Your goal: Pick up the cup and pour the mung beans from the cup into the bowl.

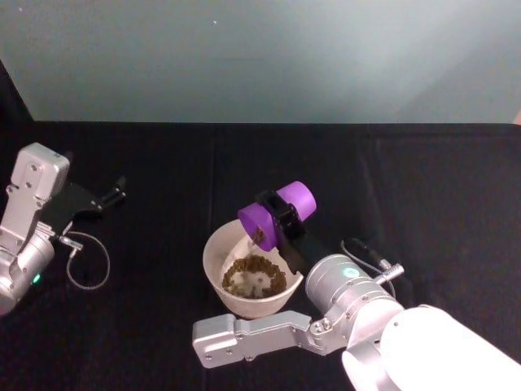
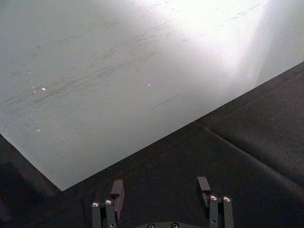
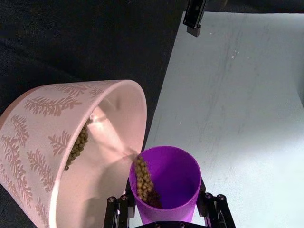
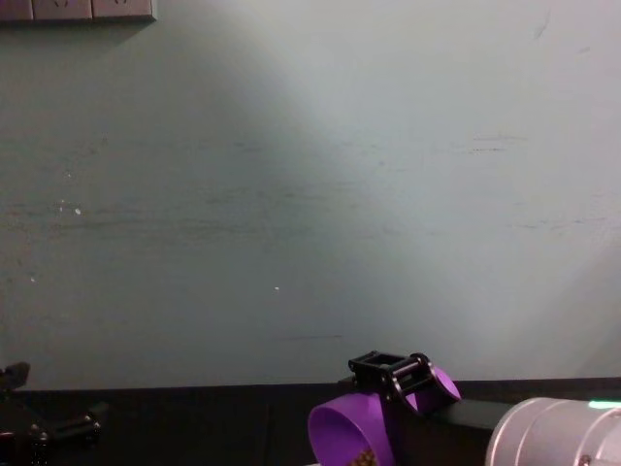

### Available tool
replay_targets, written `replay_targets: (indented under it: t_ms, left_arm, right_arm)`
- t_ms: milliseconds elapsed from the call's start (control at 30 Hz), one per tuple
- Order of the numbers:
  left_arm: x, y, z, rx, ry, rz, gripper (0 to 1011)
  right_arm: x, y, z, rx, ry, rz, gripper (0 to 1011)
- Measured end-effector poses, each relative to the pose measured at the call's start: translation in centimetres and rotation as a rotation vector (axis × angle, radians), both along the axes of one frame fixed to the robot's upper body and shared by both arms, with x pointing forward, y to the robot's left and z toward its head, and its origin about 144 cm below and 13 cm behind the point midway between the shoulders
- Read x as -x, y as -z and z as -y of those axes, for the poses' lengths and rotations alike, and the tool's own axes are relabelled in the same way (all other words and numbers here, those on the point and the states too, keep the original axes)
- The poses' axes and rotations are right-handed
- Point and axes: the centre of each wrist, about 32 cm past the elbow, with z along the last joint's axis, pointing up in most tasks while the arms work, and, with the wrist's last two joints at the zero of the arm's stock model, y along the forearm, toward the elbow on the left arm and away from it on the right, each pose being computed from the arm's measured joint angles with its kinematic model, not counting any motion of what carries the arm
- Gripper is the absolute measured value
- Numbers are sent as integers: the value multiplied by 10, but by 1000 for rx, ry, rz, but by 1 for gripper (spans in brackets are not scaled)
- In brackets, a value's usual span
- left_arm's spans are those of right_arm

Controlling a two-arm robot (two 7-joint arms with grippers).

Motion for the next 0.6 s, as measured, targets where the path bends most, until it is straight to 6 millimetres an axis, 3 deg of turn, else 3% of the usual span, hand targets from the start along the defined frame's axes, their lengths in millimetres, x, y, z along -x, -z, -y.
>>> replay_targets:
  t_ms: [600]
  left_arm:
    - [0,0,0,0,0,0,1000]
  right_arm:
    - [2,-2,1,66,-35,27,721]
